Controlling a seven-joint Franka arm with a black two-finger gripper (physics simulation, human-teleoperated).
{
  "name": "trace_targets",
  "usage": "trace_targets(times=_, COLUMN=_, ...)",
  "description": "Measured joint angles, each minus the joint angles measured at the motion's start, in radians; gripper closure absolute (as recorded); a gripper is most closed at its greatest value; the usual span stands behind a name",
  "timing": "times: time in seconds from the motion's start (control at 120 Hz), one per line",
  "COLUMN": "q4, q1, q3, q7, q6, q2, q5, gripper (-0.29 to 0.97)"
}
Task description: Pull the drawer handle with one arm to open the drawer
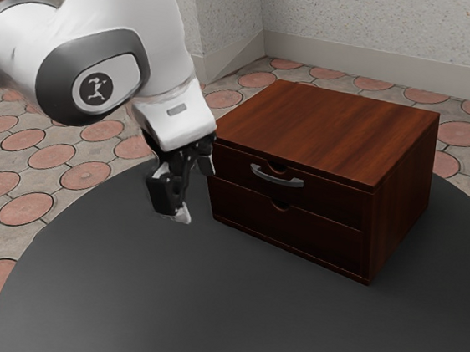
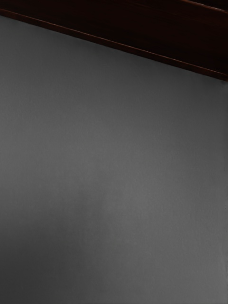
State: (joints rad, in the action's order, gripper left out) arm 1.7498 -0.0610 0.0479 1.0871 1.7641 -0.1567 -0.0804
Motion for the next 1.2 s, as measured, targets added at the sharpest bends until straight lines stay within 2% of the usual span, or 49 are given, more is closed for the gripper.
trace_targets(times=0.125, q4=-0.006, q1=-0.015, q3=0.015, q7=0.111, q6=0.093, q2=0.029, q5=-0.029, gripper=0.0)
trace_targets(times=0.275, q4=-0.009, q1=-0.055, q3=0.031, q7=0.192, q6=0.168, q2=0.056, q5=-0.178, gripper=0.0)
trace_targets(times=0.383, q4=0.003, q1=-0.071, q3=0.034, q7=0.238, q6=0.222, q2=0.087, q5=-0.236, gripper=0.0)
trace_targets(times=0.483, q4=0.058, q1=-0.103, q3=-0.002, q7=0.273, q6=0.288, q2=0.084, q5=-0.266, gripper=0.0)
trace_targets(times=0.633, q4=0.133, q1=-0.096, q3=-0.054, q7=0.288, q6=0.35, q2=0.016, q5=-0.309, gripper=0.0)
trace_targets(times=0.767, q4=0.072, q1=-0.097, q3=-0.06, q7=0.276, q6=0.319, q2=-0.011, q5=-0.329, gripper=0.0)
trace_targets(times=0.933, q4=0.01, q1=-0.109, q3=-0.014, q7=0.237, q6=0.236, q2=-0.015, q5=-0.338, gripper=0.0)
trace_targets(times=1.092, q4=-0.011, q1=-0.057, q3=-0.099, q7=0.205, q6=0.188, q2=0.005, q5=-0.355, gripper=0.0)
trace_targets(times=1.2, q4=-0.029, q1=-0.055, q3=-0.118, q7=0.188, q6=0.171, q2=0.028, q5=-0.363, gripper=0.0)
